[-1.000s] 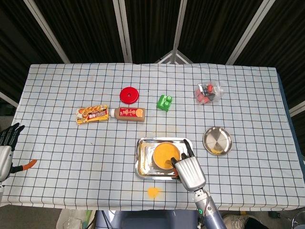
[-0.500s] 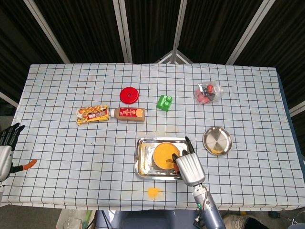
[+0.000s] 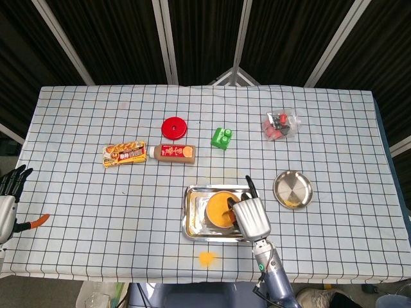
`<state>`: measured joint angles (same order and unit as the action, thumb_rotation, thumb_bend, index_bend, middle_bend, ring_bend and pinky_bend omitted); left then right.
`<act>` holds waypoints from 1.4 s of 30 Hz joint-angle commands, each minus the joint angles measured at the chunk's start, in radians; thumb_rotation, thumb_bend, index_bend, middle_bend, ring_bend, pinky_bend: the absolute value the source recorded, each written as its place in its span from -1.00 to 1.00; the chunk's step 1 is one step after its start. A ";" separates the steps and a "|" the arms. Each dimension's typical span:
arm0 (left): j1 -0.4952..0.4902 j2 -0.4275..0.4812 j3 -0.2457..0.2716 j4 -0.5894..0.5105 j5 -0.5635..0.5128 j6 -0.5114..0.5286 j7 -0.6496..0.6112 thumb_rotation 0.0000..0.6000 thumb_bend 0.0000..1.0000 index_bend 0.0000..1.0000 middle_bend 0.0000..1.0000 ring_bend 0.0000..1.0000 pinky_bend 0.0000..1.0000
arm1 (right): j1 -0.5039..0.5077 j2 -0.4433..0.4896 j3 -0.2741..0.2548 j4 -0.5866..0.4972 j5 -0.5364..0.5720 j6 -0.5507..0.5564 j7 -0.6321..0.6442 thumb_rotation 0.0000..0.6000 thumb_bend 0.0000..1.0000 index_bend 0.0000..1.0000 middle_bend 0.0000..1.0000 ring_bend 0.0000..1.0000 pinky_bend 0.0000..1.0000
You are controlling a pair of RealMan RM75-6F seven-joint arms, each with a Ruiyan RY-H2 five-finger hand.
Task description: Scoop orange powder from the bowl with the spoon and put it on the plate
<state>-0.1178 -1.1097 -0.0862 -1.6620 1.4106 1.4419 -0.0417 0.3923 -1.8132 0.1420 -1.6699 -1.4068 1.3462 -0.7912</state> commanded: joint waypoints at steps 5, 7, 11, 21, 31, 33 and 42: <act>0.000 0.000 -0.001 0.000 -0.002 0.001 0.001 1.00 -1.00 -1.00 -1.00 -1.00 -1.00 | 0.011 -0.019 0.014 0.016 0.006 0.002 0.012 1.00 0.52 0.90 0.69 0.07 -0.98; 0.001 0.000 -0.001 0.000 -0.002 0.001 0.001 1.00 -1.00 -1.00 -1.00 -1.00 -1.00 | 0.014 -0.026 0.016 0.023 0.006 0.003 0.015 1.00 0.52 0.90 0.69 0.07 -0.98; 0.000 0.000 -0.002 0.000 -0.003 0.001 0.000 1.00 -1.00 -1.00 -1.00 -1.00 -1.00 | 0.018 -0.032 0.016 0.028 0.002 0.007 0.019 1.00 0.52 0.90 0.69 0.07 -0.98; 0.000 0.000 0.000 -0.001 -0.001 0.000 0.001 1.00 -1.00 -1.00 -1.00 -1.00 -1.00 | 0.007 0.015 -0.004 -0.045 -0.033 0.038 -0.013 1.00 0.52 0.90 0.69 0.07 -0.98; 0.002 -0.001 0.001 -0.003 -0.001 0.001 0.004 1.00 -1.00 -1.00 -1.00 -1.00 -1.00 | -0.024 0.075 -0.047 -0.106 -0.051 0.061 -0.020 1.00 0.52 0.90 0.69 0.07 -0.98; 0.002 0.000 0.001 -0.003 -0.001 0.001 0.003 1.00 -1.00 -1.00 -1.00 -1.00 -1.00 | -0.034 0.085 -0.060 -0.112 -0.051 0.064 -0.013 1.00 0.52 0.90 0.69 0.07 -0.98; 0.002 -0.001 0.001 -0.004 -0.001 0.001 0.004 1.00 -1.00 -1.00 -1.00 -1.00 -1.00 | -0.060 0.113 -0.113 -0.122 -0.074 0.065 0.009 1.00 0.52 0.90 0.69 0.07 -0.98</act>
<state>-0.1161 -1.1106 -0.0849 -1.6662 1.4096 1.4433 -0.0376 0.3323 -1.7001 0.0293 -1.7925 -1.4811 1.4116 -0.7820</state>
